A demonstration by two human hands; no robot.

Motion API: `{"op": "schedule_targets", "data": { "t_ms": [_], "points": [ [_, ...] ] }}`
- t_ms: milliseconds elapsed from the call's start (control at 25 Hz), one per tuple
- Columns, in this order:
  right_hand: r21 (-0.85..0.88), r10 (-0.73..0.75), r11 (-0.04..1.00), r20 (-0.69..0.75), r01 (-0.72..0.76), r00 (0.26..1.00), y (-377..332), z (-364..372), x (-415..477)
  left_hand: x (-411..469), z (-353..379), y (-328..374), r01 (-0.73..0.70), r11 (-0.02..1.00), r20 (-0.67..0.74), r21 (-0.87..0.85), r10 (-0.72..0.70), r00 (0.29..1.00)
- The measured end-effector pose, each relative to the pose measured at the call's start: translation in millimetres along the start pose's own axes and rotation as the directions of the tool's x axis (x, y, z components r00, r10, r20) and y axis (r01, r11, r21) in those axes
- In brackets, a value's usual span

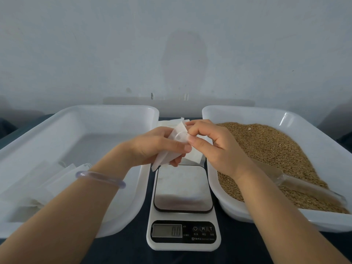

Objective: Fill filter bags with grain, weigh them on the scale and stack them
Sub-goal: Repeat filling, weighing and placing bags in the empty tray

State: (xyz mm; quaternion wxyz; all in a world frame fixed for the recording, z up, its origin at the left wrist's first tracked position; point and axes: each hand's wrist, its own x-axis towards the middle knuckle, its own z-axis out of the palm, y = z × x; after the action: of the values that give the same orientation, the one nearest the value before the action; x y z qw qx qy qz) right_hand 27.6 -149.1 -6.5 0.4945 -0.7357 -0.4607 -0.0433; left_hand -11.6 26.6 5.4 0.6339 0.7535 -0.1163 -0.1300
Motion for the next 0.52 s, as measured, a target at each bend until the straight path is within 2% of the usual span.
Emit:
{"op": "schedule_targets", "data": {
  "t_ms": [240, 360, 440, 480, 520],
  "points": [
    [-0.039, 0.081, 0.996, 0.039, -0.079, 0.996, -8.8, -5.3, -4.1, -1.4, -1.6, -1.0, 0.045, 0.999, 0.002, -0.004, -0.045, 0.999],
    [-0.225, 0.157, 0.96, -0.052, -0.164, 0.986, -5.2, -46.4, -17.4, -0.9, 0.0, -4.5, 0.03, 0.999, -0.002, 0.011, -0.03, 1.0],
    [-0.429, 0.362, 0.827, -0.087, -0.363, 0.928, 7.1, -93.5, -28.5, 0.6, 3.0, -6.7, -0.023, 1.0, -0.033, -0.002, 0.023, 0.999],
    [-0.558, 0.519, 0.688, -0.068, -0.464, 0.852, 15.5, -116.5, -36.1, 1.6, 5.1, -6.6, -0.046, 0.999, -0.065, -0.024, 0.044, 0.997],
    [-0.668, 0.684, 0.521, -0.045, -0.531, 0.728, 24.9, -135.2, -45.8, 3.1, 7.0, -6.9, -0.074, 0.996, -0.094, -0.042, 0.07, 0.993]
  ]
}}
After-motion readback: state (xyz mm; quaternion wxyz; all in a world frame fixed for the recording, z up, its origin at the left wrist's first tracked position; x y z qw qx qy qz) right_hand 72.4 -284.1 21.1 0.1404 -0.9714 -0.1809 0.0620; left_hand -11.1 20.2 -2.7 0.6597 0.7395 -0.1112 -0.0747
